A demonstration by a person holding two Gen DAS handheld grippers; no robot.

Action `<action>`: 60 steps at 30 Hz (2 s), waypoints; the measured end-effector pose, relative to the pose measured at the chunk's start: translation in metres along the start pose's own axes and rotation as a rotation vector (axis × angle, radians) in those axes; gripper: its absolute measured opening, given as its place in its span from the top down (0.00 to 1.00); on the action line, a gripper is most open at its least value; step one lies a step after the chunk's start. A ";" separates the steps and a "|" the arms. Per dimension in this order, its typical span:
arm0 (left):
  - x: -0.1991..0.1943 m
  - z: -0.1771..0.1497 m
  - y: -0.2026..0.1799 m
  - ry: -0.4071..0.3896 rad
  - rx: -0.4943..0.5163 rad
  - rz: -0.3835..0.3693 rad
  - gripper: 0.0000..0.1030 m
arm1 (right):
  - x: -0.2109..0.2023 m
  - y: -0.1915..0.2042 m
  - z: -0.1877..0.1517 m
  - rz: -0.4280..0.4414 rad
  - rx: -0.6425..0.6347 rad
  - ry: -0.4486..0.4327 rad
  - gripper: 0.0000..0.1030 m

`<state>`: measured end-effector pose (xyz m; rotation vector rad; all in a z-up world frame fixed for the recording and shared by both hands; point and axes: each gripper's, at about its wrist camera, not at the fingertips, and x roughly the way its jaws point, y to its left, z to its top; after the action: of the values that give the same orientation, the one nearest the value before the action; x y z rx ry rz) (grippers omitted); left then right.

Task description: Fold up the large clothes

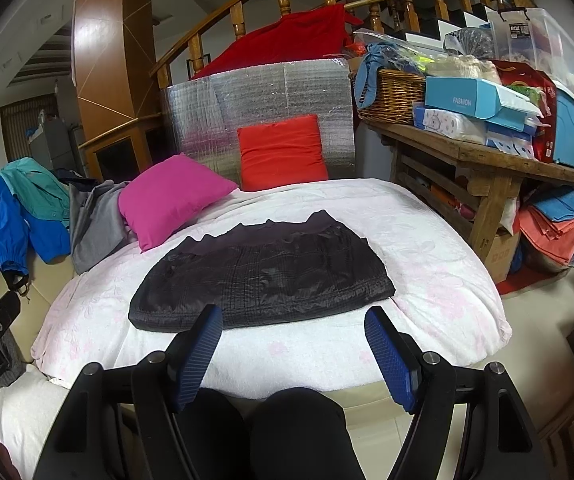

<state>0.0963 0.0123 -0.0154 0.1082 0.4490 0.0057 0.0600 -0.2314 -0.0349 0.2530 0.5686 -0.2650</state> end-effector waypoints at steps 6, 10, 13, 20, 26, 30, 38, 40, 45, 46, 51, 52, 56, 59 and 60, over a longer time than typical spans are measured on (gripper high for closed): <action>0.001 0.000 -0.001 0.004 0.004 0.002 0.05 | 0.000 0.000 0.000 0.000 0.000 0.000 0.25; 0.002 -0.001 -0.001 0.005 0.006 0.002 0.05 | 0.000 0.000 0.000 0.000 0.000 0.000 0.25; 0.003 -0.002 -0.001 0.007 0.009 0.002 0.05 | 0.000 0.001 0.000 -0.001 -0.001 0.000 0.25; 0.009 0.001 0.000 0.013 0.012 0.008 0.05 | 0.007 0.004 0.005 0.000 -0.011 0.002 0.25; 0.017 0.007 0.002 0.016 0.005 0.020 0.05 | 0.017 0.008 0.014 0.001 -0.022 0.008 0.25; 0.022 0.013 0.000 0.020 0.009 0.025 0.05 | 0.025 0.010 0.021 0.002 -0.021 0.015 0.25; 0.040 0.025 -0.006 0.042 0.020 0.021 0.05 | 0.042 0.012 0.030 -0.001 -0.026 0.042 0.25; 0.045 0.027 -0.007 0.049 0.019 0.021 0.05 | 0.048 0.012 0.032 0.000 -0.026 0.054 0.25; 0.055 0.029 -0.008 0.063 0.024 0.026 0.05 | 0.062 0.015 0.035 0.002 -0.024 0.074 0.25; 0.056 0.030 -0.008 0.065 0.023 0.027 0.05 | 0.064 0.016 0.035 0.002 -0.028 0.078 0.25; 0.066 0.033 -0.009 0.076 0.018 0.025 0.05 | 0.074 0.019 0.036 -0.003 -0.043 0.094 0.25; 0.068 0.033 -0.010 0.077 0.019 0.022 0.05 | 0.076 0.019 0.036 -0.006 -0.042 0.093 0.25; 0.076 0.034 -0.016 0.091 0.029 0.017 0.05 | 0.083 0.016 0.039 -0.010 -0.031 0.101 0.25; 0.085 0.037 -0.019 0.104 0.029 0.016 0.05 | 0.092 0.016 0.042 -0.009 -0.035 0.114 0.25; 0.088 0.038 -0.019 0.106 0.028 0.015 0.05 | 0.094 0.017 0.043 -0.009 -0.036 0.115 0.25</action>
<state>0.1913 -0.0084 -0.0212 0.1396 0.5544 0.0201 0.1624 -0.2456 -0.0500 0.2318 0.6879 -0.2493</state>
